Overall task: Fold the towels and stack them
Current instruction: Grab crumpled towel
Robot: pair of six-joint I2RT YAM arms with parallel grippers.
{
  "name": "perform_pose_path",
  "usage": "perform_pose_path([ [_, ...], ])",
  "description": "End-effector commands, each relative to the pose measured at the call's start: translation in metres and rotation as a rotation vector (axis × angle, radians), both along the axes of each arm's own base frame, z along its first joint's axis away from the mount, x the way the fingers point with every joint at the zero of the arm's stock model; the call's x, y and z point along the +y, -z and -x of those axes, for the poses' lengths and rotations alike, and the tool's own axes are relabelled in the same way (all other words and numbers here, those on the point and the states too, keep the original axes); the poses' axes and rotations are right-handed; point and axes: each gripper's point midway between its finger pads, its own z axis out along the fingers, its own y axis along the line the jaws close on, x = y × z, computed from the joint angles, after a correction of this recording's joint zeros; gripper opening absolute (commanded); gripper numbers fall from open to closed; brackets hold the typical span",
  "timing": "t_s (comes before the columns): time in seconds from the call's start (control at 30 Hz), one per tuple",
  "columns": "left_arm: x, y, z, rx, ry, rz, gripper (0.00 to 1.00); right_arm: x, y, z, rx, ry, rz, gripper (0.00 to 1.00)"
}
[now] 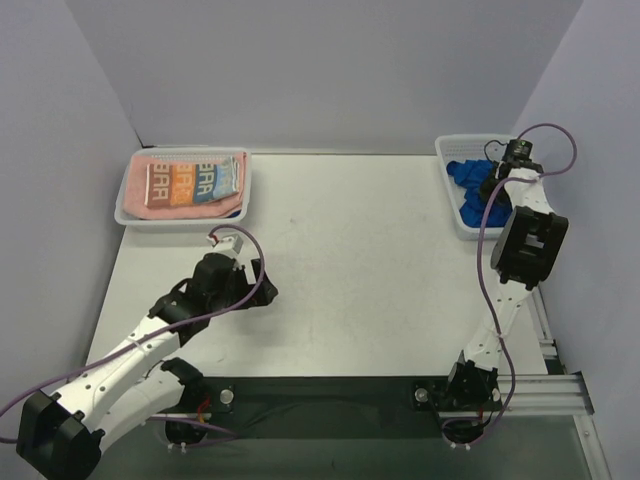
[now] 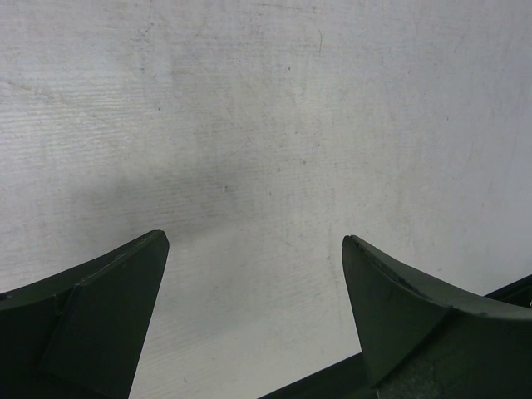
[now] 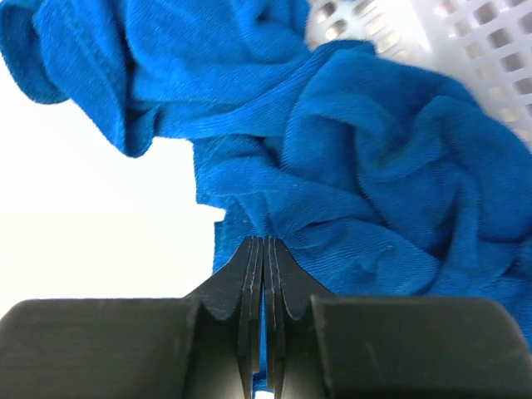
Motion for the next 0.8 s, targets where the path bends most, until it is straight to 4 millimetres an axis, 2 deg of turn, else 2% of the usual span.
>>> perform_pose_path([
  [0.0, -0.002, -0.009, 0.000, -0.034, 0.001, 0.027, 0.97, 0.009, -0.011, 0.007, 0.005, -0.026, -0.017, 0.00],
  [0.03, -0.001, -0.011, 0.001, -0.042, 0.004, 0.032, 0.98, 0.002, -0.011, 0.009, 0.014, -0.007, 0.010, 0.02],
  [0.07, -0.001, -0.011, 0.002, -0.042, 0.004, 0.032, 0.98, 0.001, -0.011, 0.009, 0.016, 0.006, 0.020, 0.08],
  [0.1, 0.000, -0.010, 0.003, -0.041, 0.005, 0.033, 0.98, -0.004, -0.011, 0.011, 0.021, 0.024, 0.038, 0.26],
  [0.2, 0.000, -0.013, 0.004, -0.045, 0.009, 0.032, 0.97, -0.015, -0.011, 0.013, 0.025, 0.103, 0.057, 0.65],
  [0.27, 0.001, -0.011, 0.006, -0.035, 0.011, 0.024, 0.97, -0.014, -0.006, 0.011, 0.023, 0.151, 0.022, 0.73],
  [0.33, 0.000, -0.012, 0.006, -0.027, 0.013, 0.023, 0.98, -0.012, 0.001, 0.007, 0.019, 0.167, -0.014, 0.74],
  [0.53, 0.000, -0.013, 0.004, -0.012, 0.008, 0.015, 0.98, 0.002, 0.026, -0.004, 0.029, 0.181, -0.124, 0.72],
  [0.63, 0.000, -0.012, 0.004, -0.007, 0.003, 0.012, 0.98, 0.010, 0.042, -0.005, 0.049, 0.181, -0.174, 0.61],
  [0.73, -0.001, -0.011, 0.003, -0.002, 0.001, 0.009, 0.97, 0.014, 0.049, -0.006, 0.054, 0.177, -0.198, 0.27],
  [0.77, -0.001, -0.012, 0.002, -0.003, -0.001, 0.010, 0.97, 0.014, 0.048, -0.006, 0.053, 0.170, -0.197, 0.09],
])
